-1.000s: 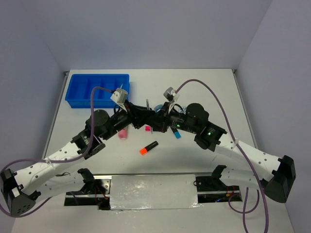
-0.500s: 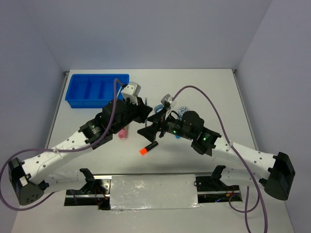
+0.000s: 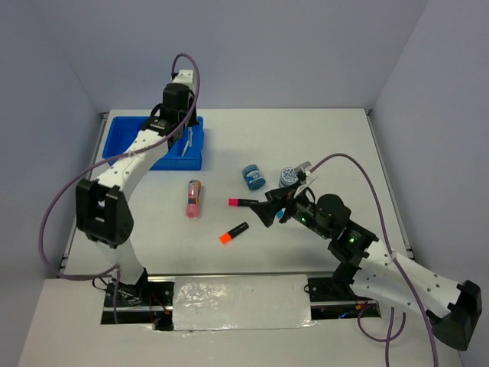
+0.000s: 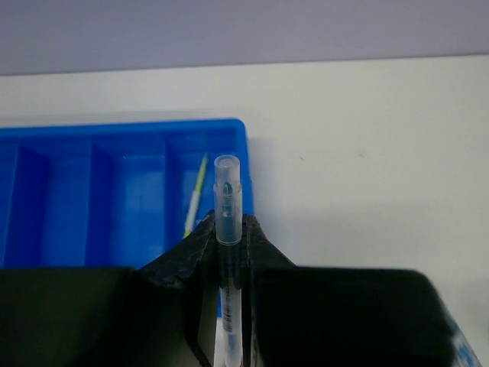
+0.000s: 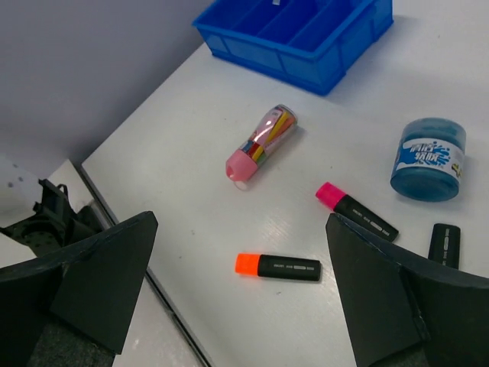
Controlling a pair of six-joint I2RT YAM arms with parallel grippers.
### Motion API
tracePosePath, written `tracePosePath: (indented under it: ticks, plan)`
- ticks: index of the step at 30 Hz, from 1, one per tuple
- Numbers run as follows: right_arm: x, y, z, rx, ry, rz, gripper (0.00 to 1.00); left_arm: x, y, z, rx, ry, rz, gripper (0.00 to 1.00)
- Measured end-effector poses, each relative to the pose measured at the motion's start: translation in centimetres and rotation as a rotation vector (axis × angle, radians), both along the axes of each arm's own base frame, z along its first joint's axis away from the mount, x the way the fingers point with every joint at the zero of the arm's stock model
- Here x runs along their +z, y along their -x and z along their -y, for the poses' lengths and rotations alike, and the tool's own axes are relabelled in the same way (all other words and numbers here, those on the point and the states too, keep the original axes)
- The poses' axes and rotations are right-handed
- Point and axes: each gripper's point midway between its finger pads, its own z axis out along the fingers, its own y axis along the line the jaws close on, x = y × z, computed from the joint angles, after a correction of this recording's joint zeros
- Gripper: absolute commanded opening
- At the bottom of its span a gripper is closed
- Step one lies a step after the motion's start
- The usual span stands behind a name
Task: Sort the stationery into containers
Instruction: Place the pen in the storage box.
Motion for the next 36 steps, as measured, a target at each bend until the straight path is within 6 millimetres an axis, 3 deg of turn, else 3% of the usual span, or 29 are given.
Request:
tracePosePath:
  ticks: [3, 7, 12, 17, 23, 26, 31, 34, 36]
  plan:
    - [0.8, 0.5, 0.8, -0.005, -0.014, 0.019, 1.0, -1.3, -4.3, -1.7, 0.013, -0.045, -0.002, 0.0]
    - [0.8, 1.0, 1.4, -0.007, -0.007, 0.015, 1.0, -4.4, -7.5, -2.3, -0.009, -0.096, -0.028, 0.02]
    - [0.5, 1.5, 1.6, 0.012, -0.003, 0.009, 1.0, -9.3, -8.9, -3.2, -0.023, -0.098, -0.105, 0.14]
    - [0.4, 1.9, 1.3, 0.037, -0.001, 0.003, 1.0, -12.4, -8.8, -4.3, -0.02, -0.087, -0.149, 0.17]
    - [-0.1, 2.1, 1.0, 0.058, 0.005, -0.02, 1.0, -14.2, -9.1, -4.5, -0.027, -0.071, -0.169, 0.57]
    - [-0.3, 2.3, 0.9, 0.064, 0.007, -0.029, 1.0, -14.8, -9.0, -4.2, -0.03, -0.051, -0.184, 0.71]
    - [-0.4, 2.4, 0.9, 0.067, 0.01, -0.036, 1.0, -14.4, -8.9, -4.1, -0.019, -0.03, -0.182, 0.79]
    - [-0.2, 2.5, 1.2, 0.064, 0.015, -0.04, 1.0, -12.5, -8.3, -4.2, 0.0, -0.002, -0.173, 0.96]
    - [0.1, 2.5, 1.4, 0.055, 0.017, -0.041, 1.0, -9.5, -7.5, -4.2, 0.018, 0.033, -0.145, 0.99]
